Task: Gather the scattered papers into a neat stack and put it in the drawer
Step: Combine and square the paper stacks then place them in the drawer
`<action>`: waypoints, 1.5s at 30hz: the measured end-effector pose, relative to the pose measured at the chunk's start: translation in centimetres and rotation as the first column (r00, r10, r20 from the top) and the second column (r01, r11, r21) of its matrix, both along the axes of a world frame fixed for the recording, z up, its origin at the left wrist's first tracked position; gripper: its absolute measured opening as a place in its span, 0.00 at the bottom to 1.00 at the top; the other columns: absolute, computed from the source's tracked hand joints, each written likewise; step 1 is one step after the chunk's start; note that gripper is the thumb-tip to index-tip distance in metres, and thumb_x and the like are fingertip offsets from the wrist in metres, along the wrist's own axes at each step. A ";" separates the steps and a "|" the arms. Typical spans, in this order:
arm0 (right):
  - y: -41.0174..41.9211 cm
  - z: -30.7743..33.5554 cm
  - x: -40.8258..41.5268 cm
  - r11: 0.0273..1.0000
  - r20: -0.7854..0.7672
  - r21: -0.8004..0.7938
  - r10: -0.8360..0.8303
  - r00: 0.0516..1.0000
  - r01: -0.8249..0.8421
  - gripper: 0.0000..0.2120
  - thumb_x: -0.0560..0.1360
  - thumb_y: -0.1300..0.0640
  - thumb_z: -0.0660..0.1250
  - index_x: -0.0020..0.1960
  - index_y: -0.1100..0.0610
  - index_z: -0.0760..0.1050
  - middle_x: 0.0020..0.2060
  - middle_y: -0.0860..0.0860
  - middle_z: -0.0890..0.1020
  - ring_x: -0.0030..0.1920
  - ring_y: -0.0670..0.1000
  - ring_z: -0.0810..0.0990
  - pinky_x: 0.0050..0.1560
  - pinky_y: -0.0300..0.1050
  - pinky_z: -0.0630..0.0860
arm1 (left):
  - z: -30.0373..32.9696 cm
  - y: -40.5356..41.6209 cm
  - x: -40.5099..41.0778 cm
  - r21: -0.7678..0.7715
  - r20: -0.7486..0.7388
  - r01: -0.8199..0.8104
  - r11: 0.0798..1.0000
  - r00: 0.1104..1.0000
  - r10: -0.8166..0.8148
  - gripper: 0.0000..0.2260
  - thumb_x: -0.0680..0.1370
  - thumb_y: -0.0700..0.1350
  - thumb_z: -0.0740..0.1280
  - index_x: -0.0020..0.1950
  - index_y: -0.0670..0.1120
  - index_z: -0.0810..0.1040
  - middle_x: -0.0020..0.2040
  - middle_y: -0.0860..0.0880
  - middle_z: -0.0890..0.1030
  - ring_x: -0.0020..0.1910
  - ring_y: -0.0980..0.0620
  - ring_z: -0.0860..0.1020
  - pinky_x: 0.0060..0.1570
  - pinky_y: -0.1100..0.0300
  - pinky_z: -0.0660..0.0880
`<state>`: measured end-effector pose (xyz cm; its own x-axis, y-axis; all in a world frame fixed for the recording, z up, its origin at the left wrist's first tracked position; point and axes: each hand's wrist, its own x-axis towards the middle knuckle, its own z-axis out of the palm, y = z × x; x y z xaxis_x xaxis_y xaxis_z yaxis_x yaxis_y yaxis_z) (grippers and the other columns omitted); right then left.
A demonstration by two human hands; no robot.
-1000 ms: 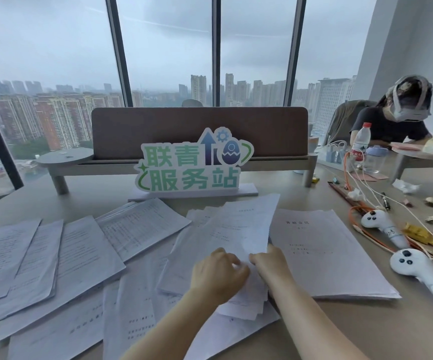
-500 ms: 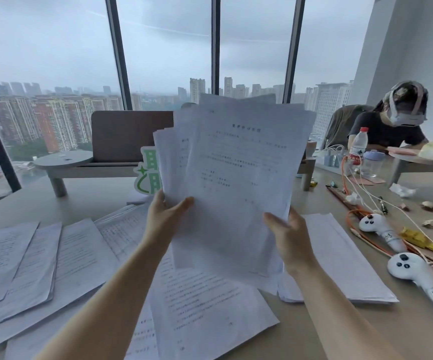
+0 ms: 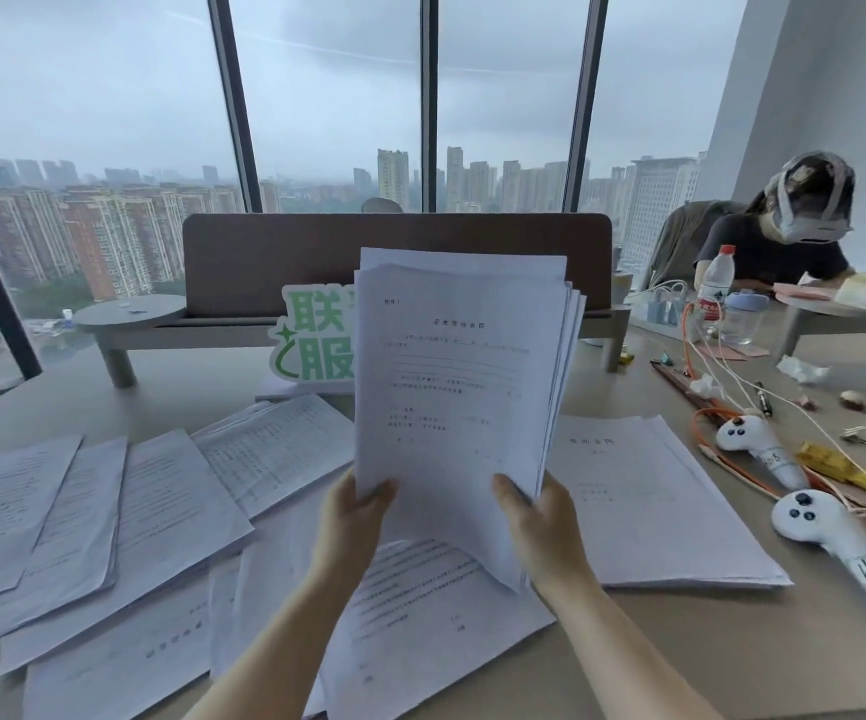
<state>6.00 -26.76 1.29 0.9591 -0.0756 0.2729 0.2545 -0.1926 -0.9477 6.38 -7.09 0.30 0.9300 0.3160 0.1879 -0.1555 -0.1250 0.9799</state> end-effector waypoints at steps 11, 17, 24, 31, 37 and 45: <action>-8.8 4.3 2.9 0.909 -0.087 -0.313 -0.317 0.945 0.276 0.06 0.74 0.58 0.67 0.50 0.55 0.79 0.42 0.53 0.84 0.43 0.57 0.81 0.44 0.51 0.78 | 2.4 -7.6 1.7 0.119 -0.137 0.192 0.974 0.975 -0.176 0.09 0.77 0.40 0.63 0.55 0.45 0.77 0.50 0.46 0.82 0.48 0.46 0.80 0.47 0.51 0.78; -14.4 4.9 3.3 0.835 -0.165 -0.512 -0.323 0.932 0.199 0.04 0.76 0.59 0.68 0.50 0.54 0.76 0.49 0.54 0.83 0.46 0.58 0.79 0.48 0.51 0.76 | 1.6 -12.9 1.3 -0.010 -0.323 0.368 0.930 0.879 -0.351 0.11 0.76 0.39 0.59 0.55 0.48 0.75 0.50 0.48 0.80 0.46 0.49 0.80 0.30 0.58 0.79; -17.4 4.6 4.1 0.762 -0.259 -0.634 -0.366 0.894 0.128 0.21 0.77 0.58 0.68 0.67 0.65 0.71 0.63 0.63 0.77 0.61 0.64 0.76 0.58 0.54 0.73 | 0.2 -15.7 1.5 -0.042 -0.396 0.392 0.919 0.838 -0.376 0.11 0.72 0.40 0.63 0.52 0.39 0.79 0.45 0.42 0.81 0.40 0.46 0.80 0.33 0.56 0.81; -18.5 2.1 4.3 0.715 -0.296 -0.692 -0.409 0.863 0.101 0.13 0.73 0.56 0.70 0.56 0.56 0.74 0.48 0.54 0.79 0.43 0.55 0.76 0.36 0.44 0.68 | -0.5 -16.0 1.6 0.246 -0.438 0.394 0.886 0.860 -0.261 0.10 0.70 0.42 0.67 0.47 0.38 0.80 0.43 0.41 0.84 0.30 0.49 0.77 0.25 0.62 0.73; -19.0 0.4 5.4 0.569 -0.233 -0.816 -0.490 0.840 0.105 0.27 0.68 0.45 0.69 0.65 0.51 0.70 0.57 0.55 0.78 0.53 0.57 0.78 0.42 0.46 0.76 | -0.6 -15.8 1.7 0.385 -0.435 0.383 0.840 0.878 -0.201 0.08 0.68 0.46 0.67 0.39 0.41 0.78 0.38 0.45 0.83 0.29 0.48 0.77 0.28 0.60 0.74; -13.4 -0.1 4.1 0.509 0.022 -0.823 -0.417 0.909 0.253 0.18 0.76 0.51 0.65 0.65 0.54 0.75 0.60 0.56 0.75 0.62 0.59 0.71 0.54 0.51 0.74 | 0.1 -11.1 0.5 0.589 -0.335 0.207 0.781 0.942 0.002 0.15 0.71 0.53 0.65 0.55 0.51 0.78 0.46 0.51 0.81 0.42 0.51 0.79 0.37 0.62 0.70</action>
